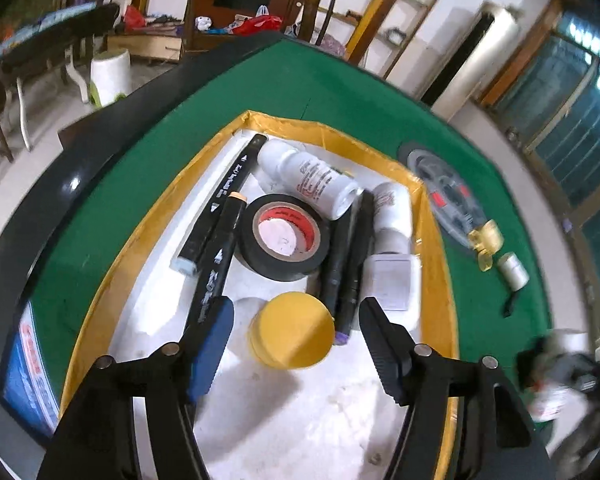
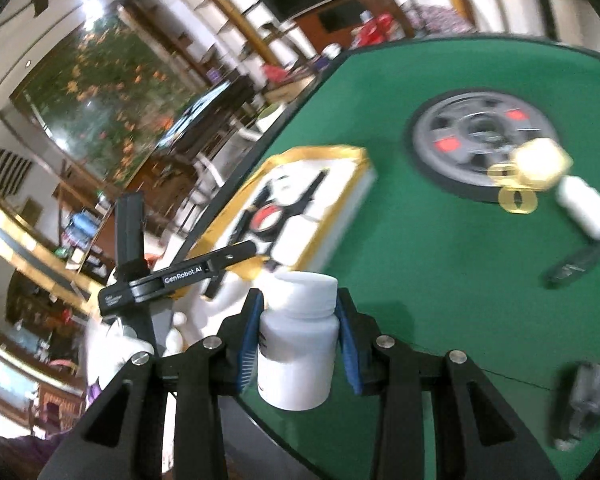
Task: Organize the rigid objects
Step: 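Carry the yellow container to the tray with the left gripper while the right gripper carries the bottle, then release the yellow container in the tray with the left gripper while the right gripper releases the bottle beside it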
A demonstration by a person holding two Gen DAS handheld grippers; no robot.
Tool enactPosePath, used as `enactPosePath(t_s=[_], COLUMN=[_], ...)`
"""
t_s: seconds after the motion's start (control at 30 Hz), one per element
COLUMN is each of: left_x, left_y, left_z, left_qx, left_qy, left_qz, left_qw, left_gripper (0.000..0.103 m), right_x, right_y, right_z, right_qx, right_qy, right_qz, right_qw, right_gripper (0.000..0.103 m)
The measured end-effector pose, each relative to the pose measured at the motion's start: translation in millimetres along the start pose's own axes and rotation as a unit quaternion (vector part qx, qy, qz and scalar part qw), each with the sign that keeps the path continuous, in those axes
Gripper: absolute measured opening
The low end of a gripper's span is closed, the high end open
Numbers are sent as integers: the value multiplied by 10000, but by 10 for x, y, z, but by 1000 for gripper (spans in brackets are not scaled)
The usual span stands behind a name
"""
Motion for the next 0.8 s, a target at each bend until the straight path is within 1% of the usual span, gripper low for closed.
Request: enactPosePath(t_s=[0.1, 0.17, 0.2, 0.23, 0.27, 0.4, 0.5, 0.57, 0.6, 0.67, 0.7, 0.8], left_x=[70, 111, 130, 154, 184, 307, 395, 459, 484, 506, 511, 510], left_y=[-56, -99, -126, -154, -178, -216, -217, -216, -217, -230, -238, -247], left_z=[-215, -351, -413, -464, -501, -563, -563, -557, -550, -547, -549, -562], left_qx=[-258, -444, -526, -598, -656, -773, -806, -792, -781, -782, -782, -797], left_qy=[-373, -498, -561, -613, -643, -687, -703, -759, -784, -788, -793, -802], left_qz=[-160, -193, -213, -240, -276, -387, -473, -545, -582, -614, -618, -607], left_qw=[9988, 9976, 9968, 9960, 9954, 9939, 9931, 9925, 9922, 9919, 9919, 9917], left_gripper=[69, 69, 72, 73, 75, 75, 75, 75, 75, 75, 75, 75], right_x=[266, 409, 473, 532, 597, 656, 641, 651, 645, 586, 571, 540], right_y=[102, 172, 200, 223, 245, 271, 304, 364, 398, 443, 458, 472], right_z=[320, 515, 610, 716, 846, 1171, 1247, 1264, 1270, 1301, 1300, 1281], right_qx=[287, 447, 521, 603, 698, 913, 907, 842, 789, 730, 679, 592], right_qy=[59, 25, -26, -102, -264, -779, -914, -1158, -1361, -1581, -1643, -1583], right_qz=[-182, -310, -378, -457, -559, -733, -782, -834, -877, -936, -931, -853], right_qw=[9994, 9985, 9979, 9971, 9956, 9901, 9886, 9862, 9837, 9803, 9797, 9819], right_gripper=[35, 35, 35, 35, 35, 35, 35, 36, 39, 44, 48, 50])
Point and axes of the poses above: each gripper's, at about its wrist camera, not at the fingertips, and z roughly the way its jaws point, x to its left, y to its top, the point moved 6 cm from there along z, roughly the way its jaws point, and after that the axes turned 12 degrees about x, right-handed, at the moved point
